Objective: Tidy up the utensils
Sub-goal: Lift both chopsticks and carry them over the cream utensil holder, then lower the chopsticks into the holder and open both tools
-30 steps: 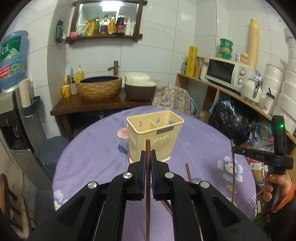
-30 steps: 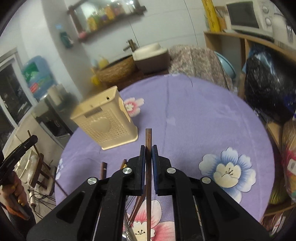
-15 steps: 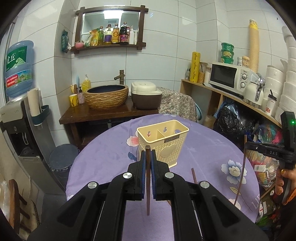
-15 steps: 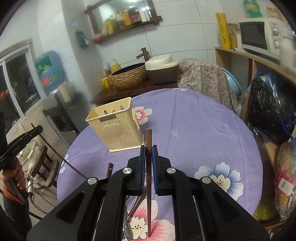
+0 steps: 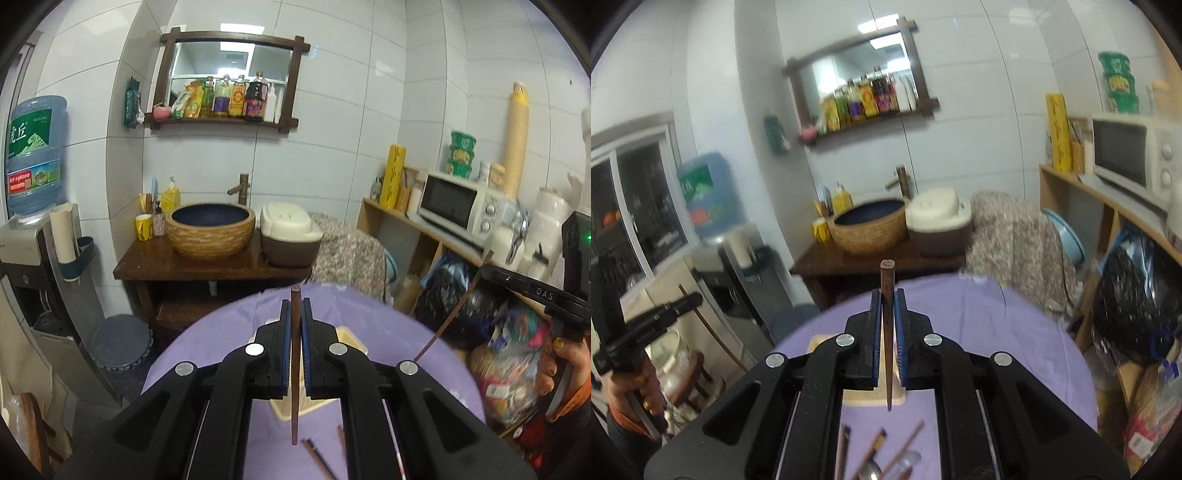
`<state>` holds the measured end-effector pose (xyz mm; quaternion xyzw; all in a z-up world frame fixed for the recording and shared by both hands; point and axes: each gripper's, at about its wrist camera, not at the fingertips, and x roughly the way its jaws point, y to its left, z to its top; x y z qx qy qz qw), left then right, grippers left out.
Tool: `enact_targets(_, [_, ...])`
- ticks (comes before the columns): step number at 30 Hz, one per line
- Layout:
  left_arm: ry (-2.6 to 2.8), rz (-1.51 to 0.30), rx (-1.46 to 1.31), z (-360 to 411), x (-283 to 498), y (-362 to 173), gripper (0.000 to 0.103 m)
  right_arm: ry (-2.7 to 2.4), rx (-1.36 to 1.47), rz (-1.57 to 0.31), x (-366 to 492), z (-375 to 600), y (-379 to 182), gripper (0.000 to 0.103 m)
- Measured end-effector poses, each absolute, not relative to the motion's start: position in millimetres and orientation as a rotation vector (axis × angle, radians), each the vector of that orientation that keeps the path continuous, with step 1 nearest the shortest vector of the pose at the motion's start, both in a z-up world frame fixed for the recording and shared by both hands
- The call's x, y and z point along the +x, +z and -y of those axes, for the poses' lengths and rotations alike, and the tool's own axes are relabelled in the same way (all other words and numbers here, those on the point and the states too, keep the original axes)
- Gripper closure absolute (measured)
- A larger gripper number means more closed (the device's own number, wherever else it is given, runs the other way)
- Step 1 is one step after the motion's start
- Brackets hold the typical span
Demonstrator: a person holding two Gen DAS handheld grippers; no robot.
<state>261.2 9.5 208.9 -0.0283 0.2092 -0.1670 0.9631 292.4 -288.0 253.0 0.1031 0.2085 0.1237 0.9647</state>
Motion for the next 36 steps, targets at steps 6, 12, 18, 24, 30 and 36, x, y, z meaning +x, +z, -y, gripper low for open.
enact_targets(6, [-0.275,-0.343,-0.061,10,290,243,0.097,0.269,0.198,-0.325,321,255,302,0.095])
enact_targets(12, [-0.231,-0.308,-0.061,27,319,217,0.097,0.228,0.125,-0.286,352,218,266,0.095])
enact_targets(18, [-0.227,-0.339,-0.059,32,332,165,0.097,0.195,0.110,-0.353,380,209,201,0.095])
enact_targets(24, [-0.247,-0.431,-0.035,34,338,118,0.097,0.197,0.125,-0.461,394,211,147,0.095])
enact_targets(30, [-0.253,-0.486,-0.031,32,340,98,0.094,0.192,0.119,-0.507,393,212,120,0.093])
enact_targets(36, [-0.241,-0.420,-0.051,21,314,105,0.030,0.178,0.115,-0.448,365,219,124,0.030])
